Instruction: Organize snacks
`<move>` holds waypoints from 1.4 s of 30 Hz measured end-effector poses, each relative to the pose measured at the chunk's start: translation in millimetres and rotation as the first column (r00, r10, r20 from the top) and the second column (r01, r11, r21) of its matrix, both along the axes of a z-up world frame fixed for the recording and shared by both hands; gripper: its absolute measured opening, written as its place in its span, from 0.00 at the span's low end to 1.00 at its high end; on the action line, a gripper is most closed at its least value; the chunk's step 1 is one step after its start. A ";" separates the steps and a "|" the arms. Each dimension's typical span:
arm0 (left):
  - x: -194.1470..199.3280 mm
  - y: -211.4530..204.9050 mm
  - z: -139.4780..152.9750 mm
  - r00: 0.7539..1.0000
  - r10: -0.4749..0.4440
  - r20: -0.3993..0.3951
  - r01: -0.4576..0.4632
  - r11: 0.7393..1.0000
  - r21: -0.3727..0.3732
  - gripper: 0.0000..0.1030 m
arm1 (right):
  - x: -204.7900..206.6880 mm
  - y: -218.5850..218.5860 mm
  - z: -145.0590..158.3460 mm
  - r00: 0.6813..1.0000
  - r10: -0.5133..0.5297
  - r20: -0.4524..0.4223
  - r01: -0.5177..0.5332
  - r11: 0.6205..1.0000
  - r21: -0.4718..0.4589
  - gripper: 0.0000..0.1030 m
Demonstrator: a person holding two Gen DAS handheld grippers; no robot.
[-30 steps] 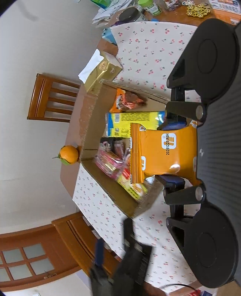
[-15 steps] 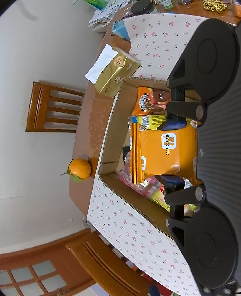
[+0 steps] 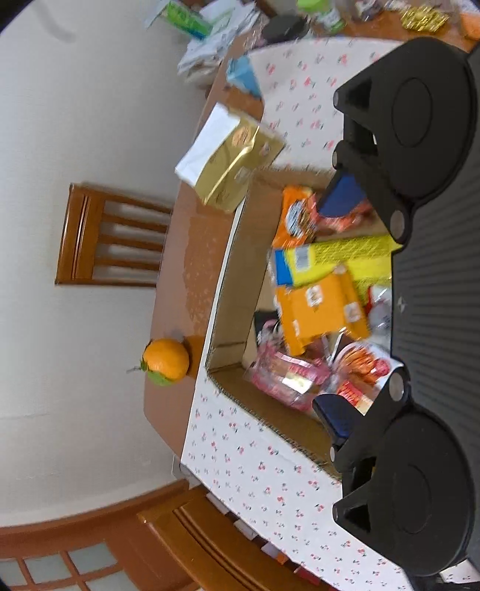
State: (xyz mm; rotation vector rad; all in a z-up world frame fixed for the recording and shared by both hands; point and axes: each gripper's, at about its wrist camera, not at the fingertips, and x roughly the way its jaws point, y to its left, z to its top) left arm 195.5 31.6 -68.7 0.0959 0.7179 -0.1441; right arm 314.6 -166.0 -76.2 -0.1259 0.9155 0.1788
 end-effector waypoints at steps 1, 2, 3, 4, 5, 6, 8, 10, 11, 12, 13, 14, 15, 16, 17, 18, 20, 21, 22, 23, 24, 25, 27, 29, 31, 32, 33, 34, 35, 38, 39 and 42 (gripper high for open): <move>0.2 -1.6 1.2 1.000 0.005 -0.004 -0.005 1.000 0.002 0.95 | -6.4 -2.4 3.7 1.000 -0.016 -0.002 0.016 1.000 -0.014 1.00; 0.3 -3.2 2.6 1.000 0.008 -0.006 -0.008 1.000 0.002 0.95 | -12.0 -4.9 7.1 1.000 -0.030 -0.004 0.030 0.999 -0.026 1.00; 0.7 -4.8 4.1 1.000 0.010 -0.009 -0.010 1.000 0.001 0.96 | -19.0 -7.0 10.7 0.999 -0.050 -0.010 0.050 0.998 -0.038 1.00; 0.3 -6.9 5.5 1.000 0.013 -0.014 -0.013 1.000 0.001 0.95 | -25.7 -9.4 13.4 0.997 -0.073 -0.015 0.072 0.996 -0.050 1.00; 0.0 -9.3 7.3 1.000 0.017 -0.018 -0.017 1.000 0.002 0.95 | -33.4 -11.8 16.2 0.995 -0.097 -0.022 0.096 0.993 -0.064 1.00; -0.5 -11.8 9.2 1.000 0.020 -0.023 -0.020 1.000 0.003 0.95 | -40.4 -14.0 17.7 0.993 -0.116 -0.028 0.113 0.991 -0.073 1.00; -2.2 -16.9 12.9 0.999 0.019 -0.035 -0.019 1.000 0.006 0.96 | -55.7 -20.2 20.6 0.987 -0.156 -0.041 0.152 0.985 -0.079 1.00; -4.2 -23.6 17.9 0.999 0.020 -0.048 -0.020 1.000 0.017 0.96 | -70.8 -25.5 21.9 0.980 -0.190 -0.057 0.185 0.979 -0.080 1.00; -5.2 -27.1 20.6 0.998 0.025 -0.057 -0.024 0.999 0.025 0.96 | -78.1 -27.1 22.7 0.977 -0.206 -0.060 0.200 0.976 -0.083 1.00; -5.3 -30.1 22.9 0.997 0.031 -0.066 -0.028 0.999 0.035 0.95 | -85.7 -28.6 23.5 0.973 -0.222 -0.063 0.216 0.973 -0.087 1.00; -6.3 -33.8 25.9 0.997 0.036 -0.074 -0.032 0.999 0.044 0.95 | -92.7 -30.0 24.4 0.969 -0.237 -0.065 0.231 0.969 -0.088 1.00; -7.4 -37.2 29.1 0.996 0.038 -0.081 -0.034 0.998 0.051 0.95 | -100.1 -31.5 25.7 0.966 -0.251 -0.068 0.245 0.966 -0.084 1.00; -8.8 -39.9 32.2 0.996 0.038 -0.085 -0.034 0.998 0.054 0.95 | -106.7 -32.3 27.1 0.963 -0.259 -0.070 0.254 0.964 -0.078 1.00; -10.5 -42.6 35.9 0.996 0.037 -0.086 -0.032 0.998 0.057 0.95 | -113.0 -33.3 29.3 0.961 -0.267 -0.068 0.262 0.962 -0.071 1.00; -12.4 -45.2 39.8 0.995 0.038 -0.087 -0.033 0.998 0.060 0.96 | -118.0 -33.5 32.0 0.960 -0.273 -0.063 0.269 0.961 -0.070 1.00; -13.6 -46.9 43.1 0.995 0.040 -0.089 -0.035 0.998 0.061 0.96 | -123.6 -33.4 35.9 0.960 -0.276 -0.053 0.272 0.960 -0.070 1.00; -17.0 -50.1 50.8 0.995 0.042 -0.089 -0.037 0.998 0.056 0.96 | -132.5 -33.4 44.4 0.960 -0.279 -0.028 0.277 0.958 -0.069 1.00; -18.2 -51.1 53.9 0.995 0.043 -0.090 -0.039 0.998 0.053 0.96 | -137.9 -33.3 49.9 0.960 -0.280 -0.014 0.278 0.958 -0.066 1.00; -19.6 -52.1 57.4 0.995 0.044 -0.092 -0.040 0.998 0.048 0.96 | -141.0 -33.2 54.1 0.961 -0.277 0.000 0.277 0.959 -0.060 1.00; -21.0 -52.7 60.4 0.995 0.042 -0.090 -0.038 0.998 0.043 0.95 | -144.6 -32.7 58.5 0.962 -0.273 0.012 0.273 0.961 -0.053 1.00; -22.8 -53.3 63.5 0.995 0.042 -0.087 -0.039 0.998 0.039 0.96 | -146.0 -31.8 62.0 0.964 -0.267 0.019 0.267 0.962 -0.048 1.00; -23.8 -54.2 65.5 0.995 0.045 -0.086 -0.042 0.998 0.040 0.96 | -147.9 -31.2 64.9 0.965 -0.261 0.027 0.262 0.964 -0.044 1.00; -26.2 -55.4 69.1 0.995 0.053 -0.081 -0.050 0.998 0.044 0.96 | -149.8 -29.6 69.0 0.967 -0.251 0.034 0.253 0.967 -0.038 1.00; -28.3 -55.6 71.6 0.996 0.056 -0.076 -0.052 0.998 0.045 0.96 | -151.1 -29.1 72.0 0.969 -0.246 0.039 0.247 0.968 -0.033 1.00; -29.7 -55.6 72.7 0.995 0.059 -0.078 -0.056 0.997 0.044 0.96 | -151.7 -28.7 73.8 0.969 -0.242 0.043 0.243 0.970 -0.028 1.00; -30.2 -55.8 73.1 0.995 0.059 -0.080 -0.055 0.998 0.043 0.96 | -151.6 -28.4 74.3 0.970 -0.240 0.042 0.241 0.970 -0.026 1.00; -30.5 -55.9 73.2 0.995 0.061 -0.083 -0.057 0.997 0.042 0.96 | -152.1 -27.7 74.6 0.970 -0.238 0.043 0.239 0.971 -0.024 1.00; -30.5 -55.7 73.4 0.994 0.063 -0.085 -0.060 0.997 0.041 0.96 | -152.1 -27.4 74.5 0.971 -0.236 0.044 0.238 0.971 -0.024 1.00; -30.4 -55.6 73.5 0.994 0.064 -0.087 -0.060 0.997 0.040 0.96 | -152.0 -27.4 74.3 0.971 -0.235 0.044 0.236 0.971 -0.024 1.00; -30.6 -55.0 73.0 0.993 0.068 -0.092 -0.065 0.997 0.038 0.96 | -152.4 -26.0 74.8 0.972 -0.232 0.043 0.234 0.972 -0.025 1.00; -30.4 -54.8 72.9 0.993 0.069 -0.093 -0.066 0.997 0.038 0.96 | -152.5 -25.6 74.8 0.972 -0.233 0.043 0.234 0.972 -0.027 1.00; -30.1 -54.9 72.7 0.993 0.067 -0.094 -0.064 0.997 0.038 0.96 | -152.4 -25.0 74.8 0.972 -0.233 0.043 0.234 0.972 -0.029 1.00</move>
